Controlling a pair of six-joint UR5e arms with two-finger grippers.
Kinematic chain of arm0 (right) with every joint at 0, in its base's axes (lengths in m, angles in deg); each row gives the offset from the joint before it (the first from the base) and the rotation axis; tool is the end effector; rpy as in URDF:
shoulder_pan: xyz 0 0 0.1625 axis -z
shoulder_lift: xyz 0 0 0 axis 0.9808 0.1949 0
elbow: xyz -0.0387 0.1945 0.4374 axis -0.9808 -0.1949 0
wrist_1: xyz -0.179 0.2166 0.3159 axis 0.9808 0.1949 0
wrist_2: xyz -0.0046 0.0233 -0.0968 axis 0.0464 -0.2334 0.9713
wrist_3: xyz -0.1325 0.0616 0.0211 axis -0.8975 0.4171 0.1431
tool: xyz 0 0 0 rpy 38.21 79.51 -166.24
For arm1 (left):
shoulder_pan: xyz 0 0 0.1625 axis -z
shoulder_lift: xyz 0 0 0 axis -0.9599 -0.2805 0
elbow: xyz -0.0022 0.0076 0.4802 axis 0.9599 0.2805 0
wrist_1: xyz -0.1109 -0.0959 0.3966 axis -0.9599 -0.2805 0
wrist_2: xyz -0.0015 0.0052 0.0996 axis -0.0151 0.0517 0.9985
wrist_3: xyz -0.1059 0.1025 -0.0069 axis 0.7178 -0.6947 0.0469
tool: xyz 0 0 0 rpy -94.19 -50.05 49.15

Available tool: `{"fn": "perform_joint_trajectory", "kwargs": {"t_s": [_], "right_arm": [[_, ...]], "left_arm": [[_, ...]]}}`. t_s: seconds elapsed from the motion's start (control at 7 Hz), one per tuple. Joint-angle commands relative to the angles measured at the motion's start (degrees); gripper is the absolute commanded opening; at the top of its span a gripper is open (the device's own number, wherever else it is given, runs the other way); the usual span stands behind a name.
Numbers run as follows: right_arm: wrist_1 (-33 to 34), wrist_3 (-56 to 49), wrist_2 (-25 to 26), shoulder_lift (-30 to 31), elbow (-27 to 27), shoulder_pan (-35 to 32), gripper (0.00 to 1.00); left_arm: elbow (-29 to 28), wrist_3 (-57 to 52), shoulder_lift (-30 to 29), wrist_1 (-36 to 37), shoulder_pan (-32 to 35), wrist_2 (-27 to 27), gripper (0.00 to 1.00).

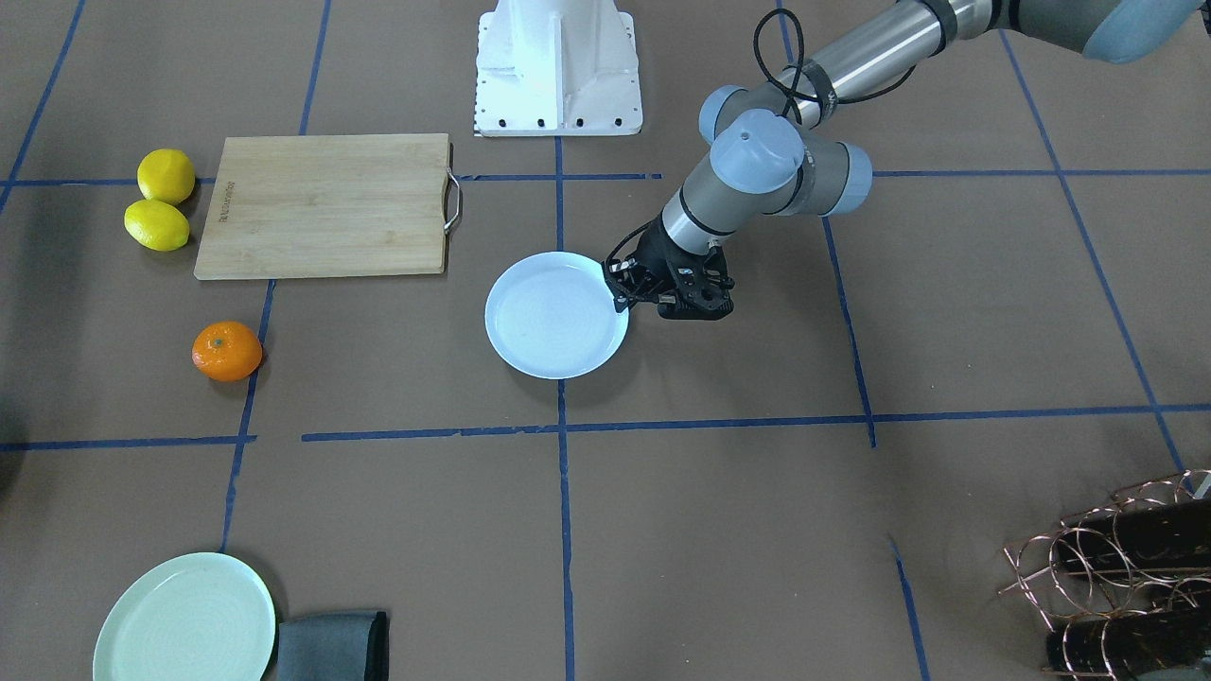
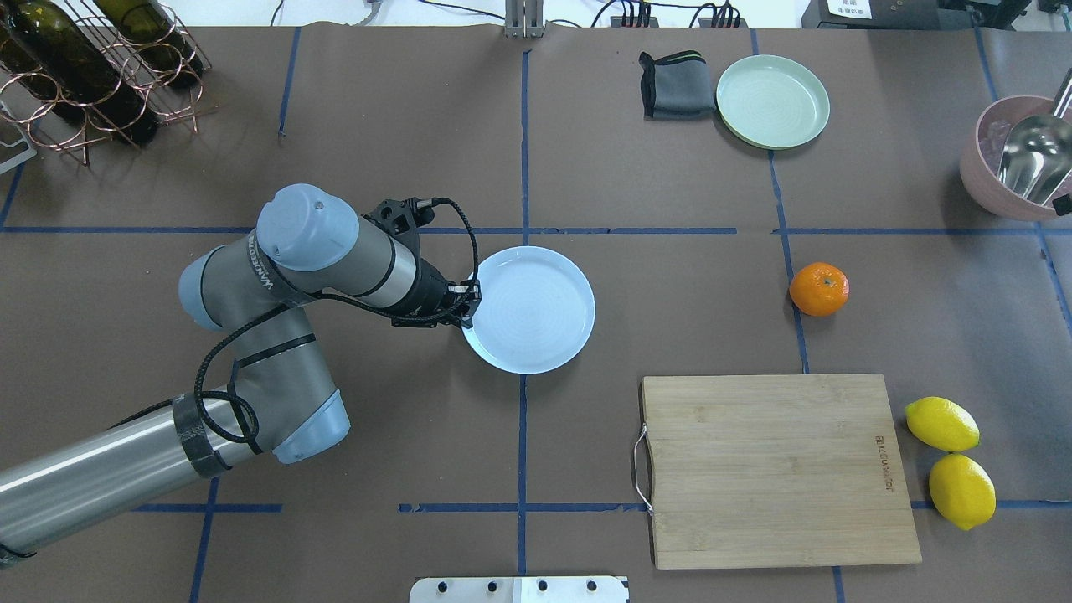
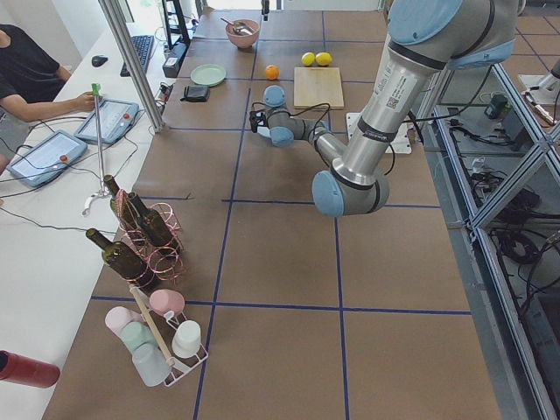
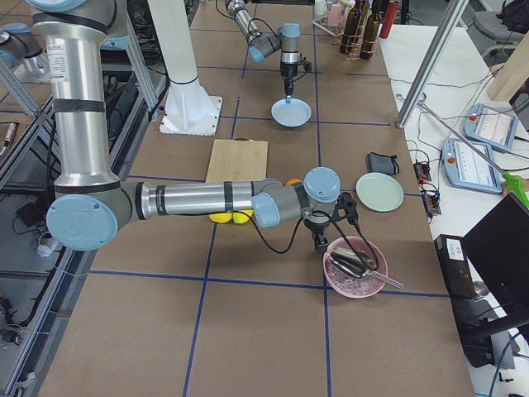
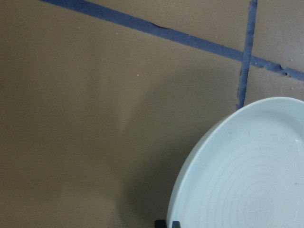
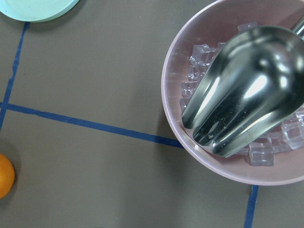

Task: Pick orange to plate
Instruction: 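Drag the light blue plate with the left gripper toward the table center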

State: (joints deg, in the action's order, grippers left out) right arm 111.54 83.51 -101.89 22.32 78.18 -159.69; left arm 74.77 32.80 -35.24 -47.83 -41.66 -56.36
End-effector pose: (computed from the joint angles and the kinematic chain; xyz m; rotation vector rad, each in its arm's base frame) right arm -0.0640 -0.5418 0.6710 0.1835 -0.8888 -0.1196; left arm 0.6291 -0.4728 0.3323 -0.0362 1.1806 -0.1439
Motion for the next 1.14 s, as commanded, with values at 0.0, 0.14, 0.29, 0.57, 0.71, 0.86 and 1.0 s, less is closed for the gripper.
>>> {"fn": "perform_joint_trajectory", "kwargs": {"t_s": [0.0, 0.14, 0.29, 0.57, 0.71, 0.86, 1.0], "right_arm": [[-0.2, 3.2, -0.1, -0.6, 0.3, 1.0, 1.00], [-0.2, 5.6, -0.1, -0.7, 1.4, 2.5, 1.00], [-0.3, 9.5, -0.1, -1.0, 3.4, 4.2, 1.00], [-0.4, 22.0, 0.4, -1.4, 9.0, 11.1, 1.00], [-0.3, 29.2, 2.6, -4.1, 10.5, 15.5, 1.00], [-0.3, 37.7, 10.1, -5.7, 12.0, 21.5, 1.00], [-0.2, 43.5, 16.3, -8.3, 11.9, 26.6, 1.00]], "left_arm": [[-0.2, -0.2, 0.3, 0.0, -1.0, 1.2, 0.40], [0.3, -0.2, 0.3, 0.0, -1.0, 1.8, 0.48], [2.4, -0.2, 0.3, 0.1, -0.8, 1.8, 0.70], [7.6, 0.3, 0.9, 0.1, 1.4, 1.8, 0.92], [9.4, 0.4, 1.7, 0.1, 2.2, 1.8, 0.98], [9.4, 0.4, 1.7, 0.1, 2.3, 1.8, 0.99], [9.4, 0.4, 1.7, 0.1, 2.4, 1.8, 0.99]]}}
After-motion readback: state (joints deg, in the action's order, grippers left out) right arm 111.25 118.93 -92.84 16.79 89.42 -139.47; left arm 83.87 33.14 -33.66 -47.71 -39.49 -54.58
